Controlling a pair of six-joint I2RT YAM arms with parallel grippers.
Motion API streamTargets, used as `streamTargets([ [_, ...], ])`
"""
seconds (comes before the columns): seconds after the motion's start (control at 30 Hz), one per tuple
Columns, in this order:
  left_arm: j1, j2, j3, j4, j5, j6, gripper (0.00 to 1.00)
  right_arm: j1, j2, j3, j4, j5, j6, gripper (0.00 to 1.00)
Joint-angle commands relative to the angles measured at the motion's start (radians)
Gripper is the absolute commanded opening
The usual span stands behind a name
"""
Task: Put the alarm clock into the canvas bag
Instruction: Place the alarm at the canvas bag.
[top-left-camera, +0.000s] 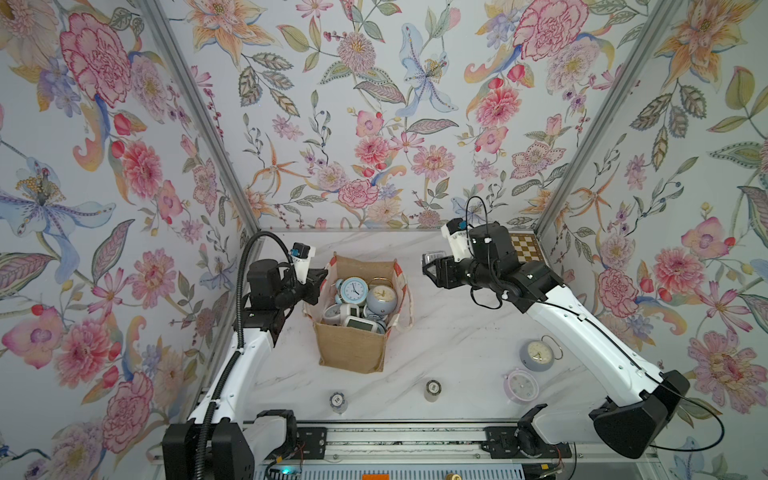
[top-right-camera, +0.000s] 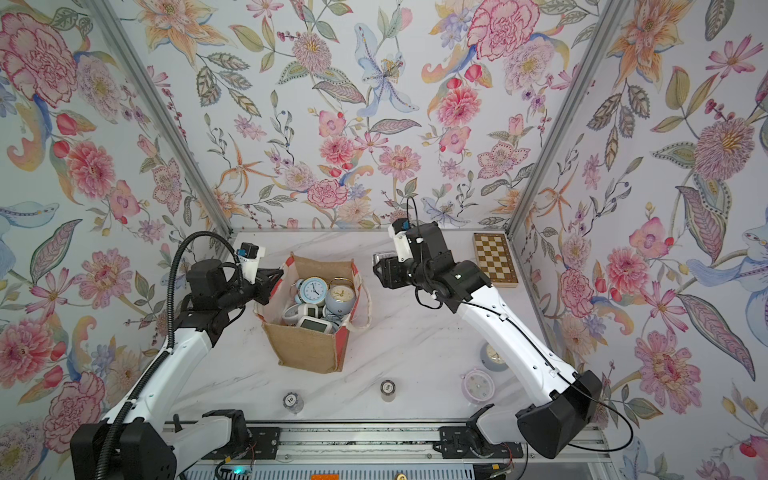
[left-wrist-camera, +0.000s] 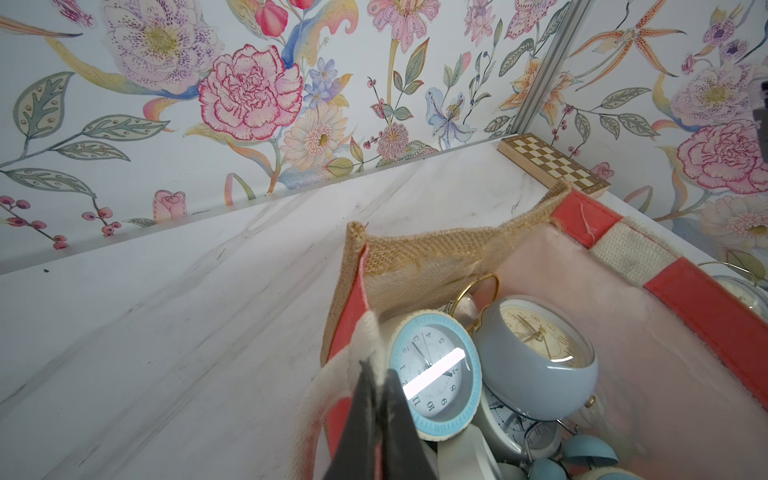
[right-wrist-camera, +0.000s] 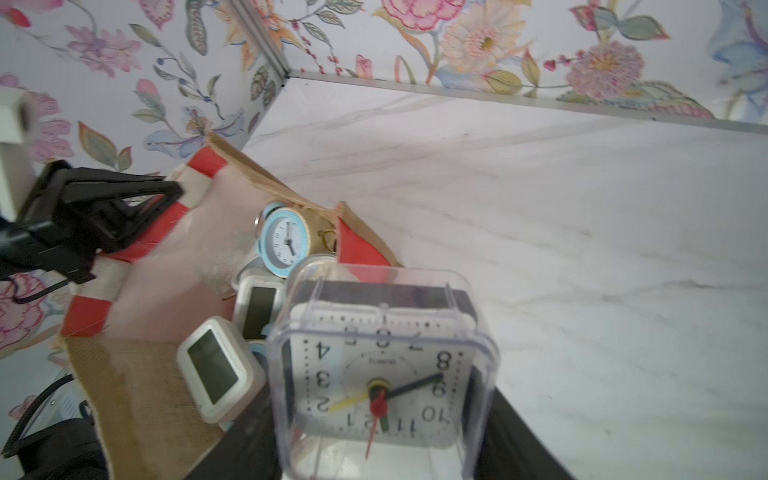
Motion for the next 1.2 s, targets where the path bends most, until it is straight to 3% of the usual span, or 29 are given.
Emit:
streamTargets([
  [0.0, -0.015, -0.007, -0.006, 0.068, 0.049, 0.003, 0.00, 0.097, 0.080, 0.076, 0.047, -0.039, -0.035, 0.51],
  [0.23, -0.015, -0.009, -0.010, 0.079, 0.051, 0.012, 0.00, 0.243, 0.285, 0.234, 0.051, -0.155, -0.087, 0.51],
  [0.53, -0.015, -0.023, -0.013, 0.073, 0.022, 0.020, 0.00, 0.289, 0.506, 0.351, 0.038, -0.353, -0.087, 0.50],
  [0.7, -0.014, -0.023, -0.015, 0.080, 0.023, 0.014, 0.00, 0.310, 0.586, 0.370, 0.038, -0.496, -0.067, 0.50],
  [0.93, -0.015, -0.029, -0.020, 0.090, 0.021, 0.008, 0.00, 0.354, 0.674, 0.373, 0.037, -0.605, -0.041, 0.50],
  [1.17, -0.015, -0.037, -0.021, 0.087, 0.008, 0.014, 0.00, 0.366, 0.721, 0.379, -0.064, -0.527, -0.023, 0.54],
])
